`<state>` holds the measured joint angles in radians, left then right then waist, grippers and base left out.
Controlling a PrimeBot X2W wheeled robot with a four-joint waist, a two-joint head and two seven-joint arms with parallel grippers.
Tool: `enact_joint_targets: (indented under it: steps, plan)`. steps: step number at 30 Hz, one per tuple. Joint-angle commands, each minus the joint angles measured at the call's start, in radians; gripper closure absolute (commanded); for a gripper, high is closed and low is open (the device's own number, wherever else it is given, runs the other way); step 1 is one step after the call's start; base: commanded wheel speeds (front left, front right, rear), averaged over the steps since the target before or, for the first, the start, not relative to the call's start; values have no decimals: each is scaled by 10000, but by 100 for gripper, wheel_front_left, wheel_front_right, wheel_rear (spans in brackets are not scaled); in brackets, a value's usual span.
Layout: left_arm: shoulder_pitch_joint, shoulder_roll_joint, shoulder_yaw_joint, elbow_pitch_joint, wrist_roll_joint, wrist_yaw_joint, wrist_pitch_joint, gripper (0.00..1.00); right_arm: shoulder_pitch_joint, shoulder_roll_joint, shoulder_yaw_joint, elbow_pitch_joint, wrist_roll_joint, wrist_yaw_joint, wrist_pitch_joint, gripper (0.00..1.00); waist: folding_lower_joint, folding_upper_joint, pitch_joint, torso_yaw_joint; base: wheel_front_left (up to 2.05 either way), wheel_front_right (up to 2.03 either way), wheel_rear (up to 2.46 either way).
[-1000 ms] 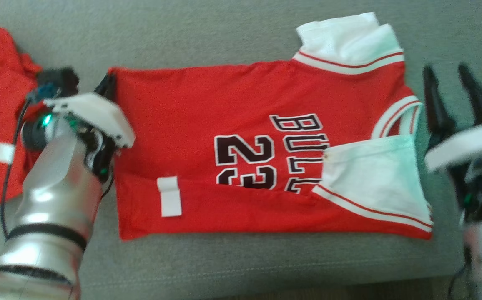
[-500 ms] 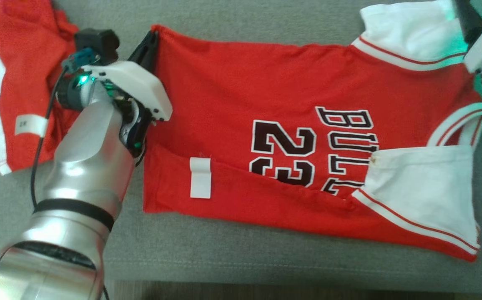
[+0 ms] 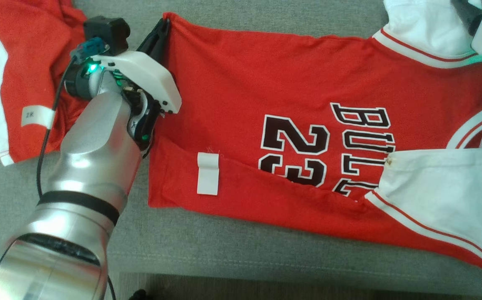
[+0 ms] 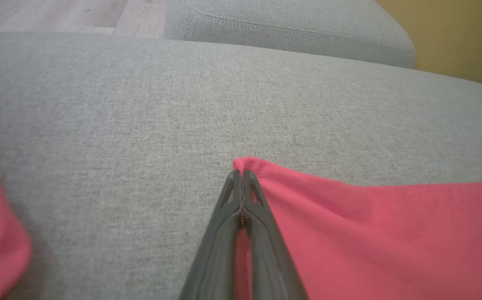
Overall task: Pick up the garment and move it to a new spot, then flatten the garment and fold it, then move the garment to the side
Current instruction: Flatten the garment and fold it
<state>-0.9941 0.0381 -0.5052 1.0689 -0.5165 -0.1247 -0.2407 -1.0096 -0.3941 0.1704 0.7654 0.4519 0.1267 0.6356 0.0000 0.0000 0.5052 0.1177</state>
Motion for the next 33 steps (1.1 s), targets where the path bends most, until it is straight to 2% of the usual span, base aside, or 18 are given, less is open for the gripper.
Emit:
enact_joint_targets:
  steps: [1, 2, 3, 5, 11, 20, 26, 29, 30, 33]
  plan:
    - [-375, 342, 143, -237, -115, -58, -134, 100, -105, -89, 187, -140, 144, 40, 152, 5, 0, 0, 16, 14, 0, 0, 0]
    - [-382, 350, 118, -234, -155, -58, -140, 100, -125, -102, 213, -79, 240, 40, 212, 64, 0, 0, 18, 19, 0, 0, 0]
    - [-386, 369, 98, -231, -190, -58, -147, 100, -151, -125, 221, -41, 307, 40, 225, 100, 0, 0, 13, 18, 0, 0, 0]
    - [-385, 413, 77, -236, -260, -58, -160, 100, -191, -139, 264, -94, 461, 40, 168, 100, 0, 0, -7, 2, 0, 0, 0]
    - [-248, 636, 139, -358, -397, -58, -196, 100, 30, -306, 290, -801, 981, 40, -906, 100, 0, 0, -391, -118, 0, 0, 0]
    - [448, 1147, 424, -1133, -377, -28, -208, 100, 1127, -756, 600, -2463, 1876, 40, -1741, 100, 0, 0, -1159, -422, 0, 0, 0]
    - [1799, 1463, 791, -2244, -506, 95, -209, 100, 3073, -772, 289, -4186, 2288, 40, -2486, 100, 0, 0, -1680, -600, 0, 0, 0]
    - [2694, 1646, 955, -2934, -592, 175, -209, 100, 4494, -548, -9, -5176, 2528, 40, -2660, 100, 0, 0, -1864, -724, 0, 0, 0]
    - [2694, 1646, 955, -2934, -592, 175, -209, 100, 4494, -548, -9, -5176, 2528, 40, -2660, 100, 0, 0, -1864, -724, 0, 0, 0]
    - [3600, 1850, 1080, -3608, -690, 324, -209, 100, 5959, -123, -407, -5967, 2789, 40, -2664, 100, 0, 0, -1997, -892, 0, 0, 0]
